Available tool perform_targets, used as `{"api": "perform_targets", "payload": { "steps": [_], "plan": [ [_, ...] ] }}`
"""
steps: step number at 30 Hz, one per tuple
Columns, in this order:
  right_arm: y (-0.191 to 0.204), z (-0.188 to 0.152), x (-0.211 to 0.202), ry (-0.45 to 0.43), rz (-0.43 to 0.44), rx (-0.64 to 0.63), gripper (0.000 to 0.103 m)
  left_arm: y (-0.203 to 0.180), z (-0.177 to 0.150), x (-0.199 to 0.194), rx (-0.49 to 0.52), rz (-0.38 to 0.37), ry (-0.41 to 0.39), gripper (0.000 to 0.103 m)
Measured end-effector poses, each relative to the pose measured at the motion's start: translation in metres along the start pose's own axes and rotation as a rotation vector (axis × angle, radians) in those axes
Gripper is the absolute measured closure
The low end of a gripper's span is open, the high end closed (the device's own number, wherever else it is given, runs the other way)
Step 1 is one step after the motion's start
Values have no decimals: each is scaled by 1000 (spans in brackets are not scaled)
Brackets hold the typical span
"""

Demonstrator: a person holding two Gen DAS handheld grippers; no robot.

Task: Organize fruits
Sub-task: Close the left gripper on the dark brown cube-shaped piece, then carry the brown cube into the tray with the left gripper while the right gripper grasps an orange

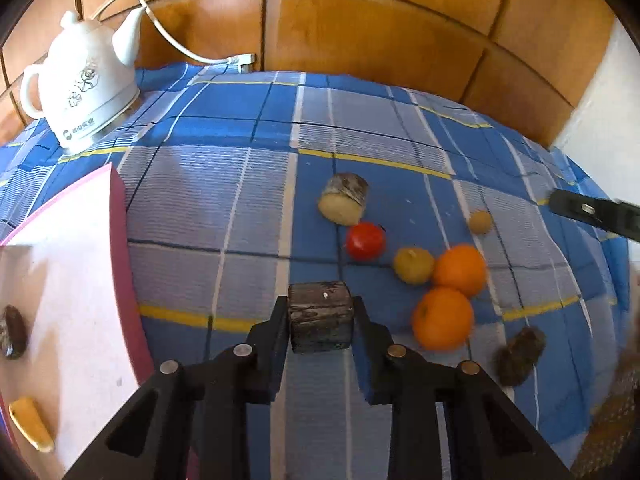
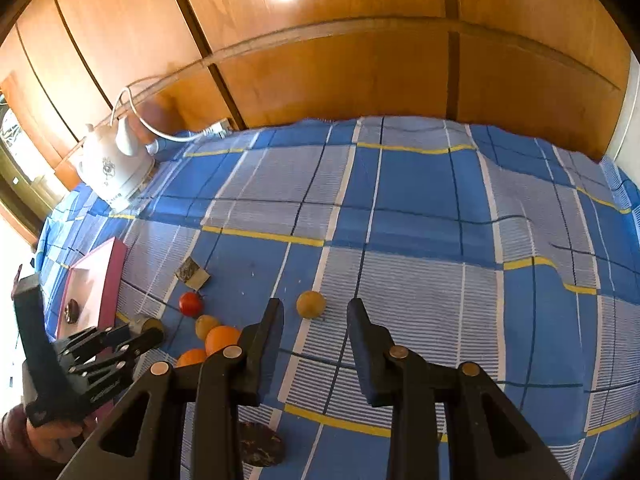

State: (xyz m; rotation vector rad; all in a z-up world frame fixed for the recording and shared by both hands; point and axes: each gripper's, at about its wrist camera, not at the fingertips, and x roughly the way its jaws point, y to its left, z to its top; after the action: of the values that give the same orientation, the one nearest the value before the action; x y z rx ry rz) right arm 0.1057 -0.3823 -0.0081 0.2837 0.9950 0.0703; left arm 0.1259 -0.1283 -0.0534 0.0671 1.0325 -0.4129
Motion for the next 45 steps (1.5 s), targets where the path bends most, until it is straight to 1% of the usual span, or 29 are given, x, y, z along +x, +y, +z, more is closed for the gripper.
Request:
{"api": "perform_targets", "payload": {
  "steps": [4, 8, 11, 12, 16, 18, 19, 20, 22, 27, 29, 31, 33, 34, 35, 36, 38, 39, 42, 45],
  "plan": [
    [-6, -3, 8, 40, -10, 27, 70, -10, -20, -16, 25, -50, -2, 74],
    [-10, -5, 12, 63, 20, 59, 70, -27, -43, -27, 87, -71, -1, 74],
    [-9, -7, 17, 91, 86, 79, 70, -36, -57, -29, 132, -66, -4, 74],
    [-7, -7, 20, 101, 130, 85, 70, -38, -62, -27, 136, -70, 7, 74],
    [5, -9, 30, 141, 261, 93, 70, -41, -67, -27, 133, -59, -7, 74],
    [16, -10, 36, 156, 301, 73, 63, -40, -66, -26, 124, -65, -5, 74],
    [22, -11, 38, 158, 308, 60, 58, -40, -67, -26, 123, -66, -5, 74],
    [28, -11, 40, 158, 308, 43, 52, -40, -67, -26, 121, -68, -6, 74],
    [38, -13, 44, 165, 300, 10, 46, -39, -67, -26, 118, -70, -9, 74],
    [47, -17, 59, 197, 244, -27, 45, -38, -68, -25, 105, -75, -13, 74],
    [47, -17, 64, 207, 241, -26, 45, -36, -70, -21, 88, -83, 9, 74],
    [48, -18, 68, 215, 239, -32, 45, -34, -70, -21, 80, -86, -1, 74],
    [51, -19, 74, 237, 261, -49, 46, -35, -69, -21, 81, -85, -2, 74],
    [54, -20, 74, 230, 261, -65, 51, -35, -69, -20, 80, -87, -3, 74],
    [56, -20, 71, 208, 237, -88, 64, -34, -69, -20, 77, -89, -5, 75],
    [56, -20, 70, 202, 220, -100, 64, -34, -69, -21, 77, -89, -6, 75],
    [51, -21, 72, 218, 225, -77, 65, -33, -68, -23, 73, -94, -8, 76],
    [52, -20, 70, 215, 217, -89, 65, -31, -67, -26, 66, -102, -12, 76],
    [52, -19, 66, 191, 166, -103, 65, -25, -62, -41, 44, -122, -51, 76],
    [50, -19, 63, 170, 86, -125, 65, -11, -54, -57, 3, -133, -89, 76]
  ]
}}
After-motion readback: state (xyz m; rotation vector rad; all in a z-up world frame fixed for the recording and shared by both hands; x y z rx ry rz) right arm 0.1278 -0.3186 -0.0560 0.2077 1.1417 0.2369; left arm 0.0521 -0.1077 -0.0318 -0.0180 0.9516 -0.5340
